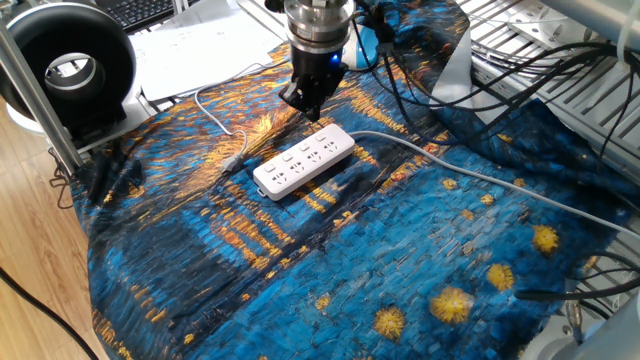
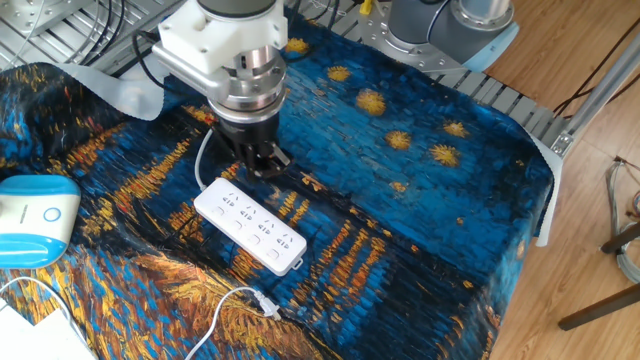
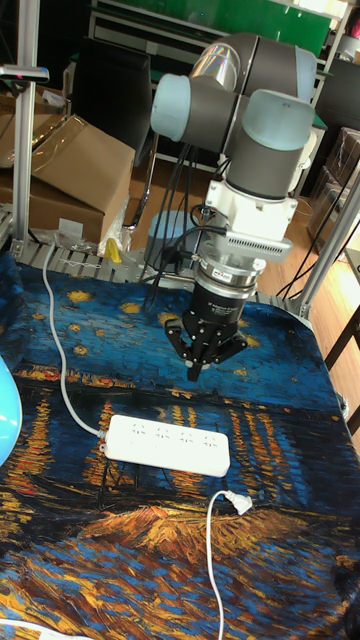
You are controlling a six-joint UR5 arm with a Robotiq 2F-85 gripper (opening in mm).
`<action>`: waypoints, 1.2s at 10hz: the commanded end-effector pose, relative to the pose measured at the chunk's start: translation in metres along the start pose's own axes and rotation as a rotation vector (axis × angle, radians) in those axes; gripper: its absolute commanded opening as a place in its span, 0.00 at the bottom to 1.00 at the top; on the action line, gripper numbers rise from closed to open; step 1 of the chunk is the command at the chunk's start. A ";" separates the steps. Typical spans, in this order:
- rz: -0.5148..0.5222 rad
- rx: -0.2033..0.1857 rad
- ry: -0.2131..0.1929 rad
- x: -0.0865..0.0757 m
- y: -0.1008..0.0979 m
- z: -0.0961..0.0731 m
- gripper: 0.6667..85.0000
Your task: Plug in the power cord of the desk lamp, turn on the socket, and light up the desk lamp
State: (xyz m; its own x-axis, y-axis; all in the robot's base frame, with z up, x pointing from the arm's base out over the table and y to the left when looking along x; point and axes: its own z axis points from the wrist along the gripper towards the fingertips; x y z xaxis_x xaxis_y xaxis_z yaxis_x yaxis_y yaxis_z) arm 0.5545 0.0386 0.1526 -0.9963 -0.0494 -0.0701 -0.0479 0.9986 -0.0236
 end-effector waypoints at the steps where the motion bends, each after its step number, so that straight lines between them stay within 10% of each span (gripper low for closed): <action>1: -0.021 0.057 0.019 0.004 -0.018 -0.002 0.01; 7: -0.023 -0.131 0.061 0.018 0.022 0.003 0.01; 9: -0.190 -0.092 0.092 0.028 0.010 0.004 0.01; 10: -0.219 -0.181 0.064 0.024 0.033 0.001 0.01; 12: -0.536 -0.027 -0.122 -0.038 -0.003 0.010 0.01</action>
State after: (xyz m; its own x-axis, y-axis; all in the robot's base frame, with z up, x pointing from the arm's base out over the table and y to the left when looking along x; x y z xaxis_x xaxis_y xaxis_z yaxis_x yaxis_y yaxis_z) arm 0.5533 0.0489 0.1444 -0.9422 -0.3263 -0.0757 -0.3300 0.9429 0.0438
